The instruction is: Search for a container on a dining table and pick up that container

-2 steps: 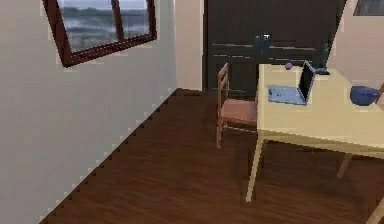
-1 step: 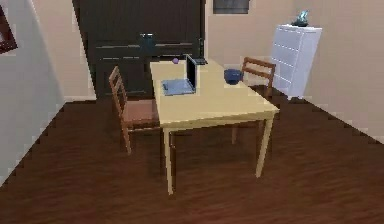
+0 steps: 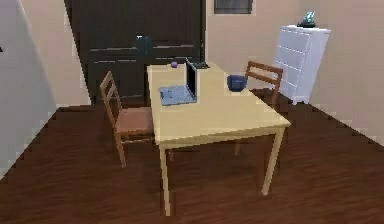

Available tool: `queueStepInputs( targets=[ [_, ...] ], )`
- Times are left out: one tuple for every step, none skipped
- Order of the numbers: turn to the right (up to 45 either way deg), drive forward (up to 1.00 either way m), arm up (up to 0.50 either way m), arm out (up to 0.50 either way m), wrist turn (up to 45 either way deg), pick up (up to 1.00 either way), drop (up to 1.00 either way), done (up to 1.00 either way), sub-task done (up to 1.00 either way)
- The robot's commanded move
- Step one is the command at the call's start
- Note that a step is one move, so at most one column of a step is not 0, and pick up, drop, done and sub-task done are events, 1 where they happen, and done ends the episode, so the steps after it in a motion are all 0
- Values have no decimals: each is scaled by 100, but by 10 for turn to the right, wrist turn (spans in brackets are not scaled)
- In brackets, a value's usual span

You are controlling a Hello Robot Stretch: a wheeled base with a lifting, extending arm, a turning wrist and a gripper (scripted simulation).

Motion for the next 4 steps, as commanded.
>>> queueStepInputs(
  targets=[
    [240,0,0,0,0,0,0,0,0],
    [0,25,0,0,0,0,0,0,0],
    [30,0,0,0,0,0,0,0,0],
    [0,5,0,0,0,0,0,0,0]
  ],
)
